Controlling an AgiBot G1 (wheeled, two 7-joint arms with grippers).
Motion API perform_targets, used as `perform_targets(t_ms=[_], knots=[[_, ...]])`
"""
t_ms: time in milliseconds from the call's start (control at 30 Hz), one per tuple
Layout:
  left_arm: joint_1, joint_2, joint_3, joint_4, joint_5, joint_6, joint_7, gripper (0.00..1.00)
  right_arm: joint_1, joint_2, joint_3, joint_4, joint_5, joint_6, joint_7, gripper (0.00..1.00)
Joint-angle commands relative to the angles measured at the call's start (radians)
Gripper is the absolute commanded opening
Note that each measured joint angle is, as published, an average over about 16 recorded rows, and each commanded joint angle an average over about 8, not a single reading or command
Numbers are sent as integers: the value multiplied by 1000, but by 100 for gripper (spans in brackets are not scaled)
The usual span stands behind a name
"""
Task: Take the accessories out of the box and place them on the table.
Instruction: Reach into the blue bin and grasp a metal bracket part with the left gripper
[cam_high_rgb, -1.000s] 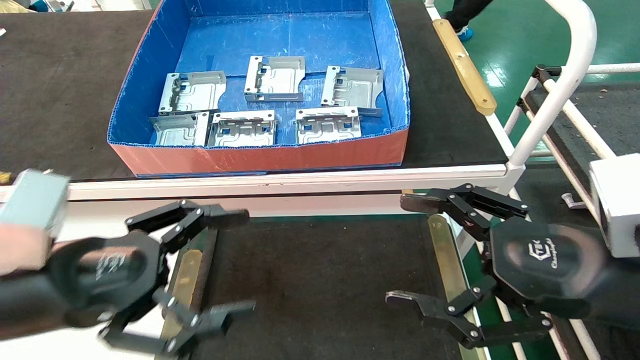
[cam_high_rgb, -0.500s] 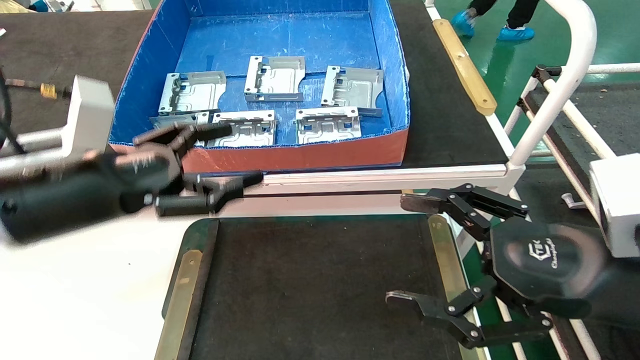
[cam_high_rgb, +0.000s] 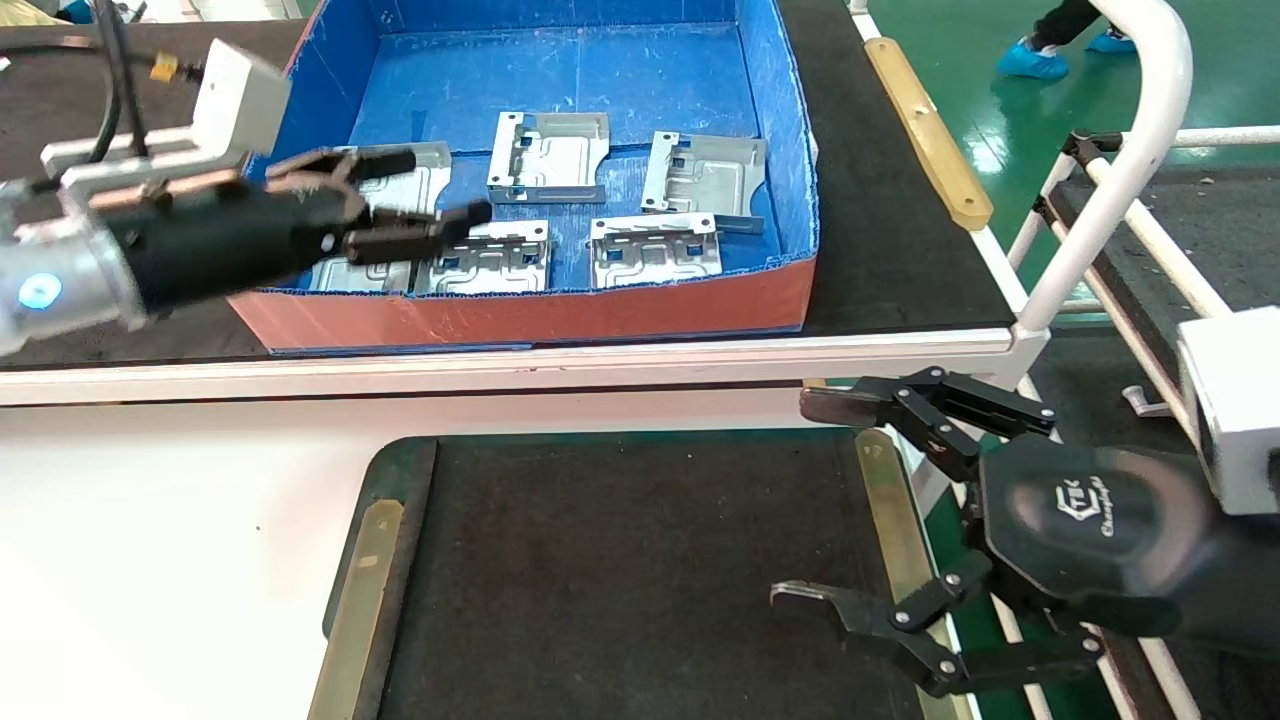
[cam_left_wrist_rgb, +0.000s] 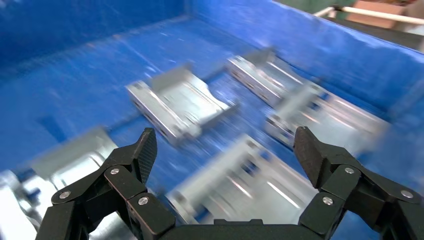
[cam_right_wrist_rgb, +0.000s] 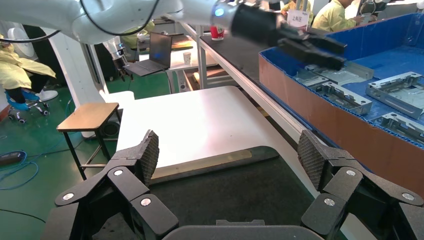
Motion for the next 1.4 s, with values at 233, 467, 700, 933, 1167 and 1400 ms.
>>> perform_targets(t_ms=[233,467,700,933,1167,1400], knots=[[-122,111,19,195,62,-81,47,100,0,0,0,0,0,0,0,100],[-183,185,26,338,93,-154,117,100,0,0,0,0,0,0,0,100],[-235,254,13,483,93,-230,200,100,0,0,0,0,0,0,0,100],[-265,310,-1,599,78,-271,262,100,0,0,0,0,0,0,0,100],[-276,345,-11,669,66,-282,318,100,0,0,0,0,0,0,0,100],[-284,370,-21,724,54,-307,359,100,0,0,0,0,0,0,0,100]])
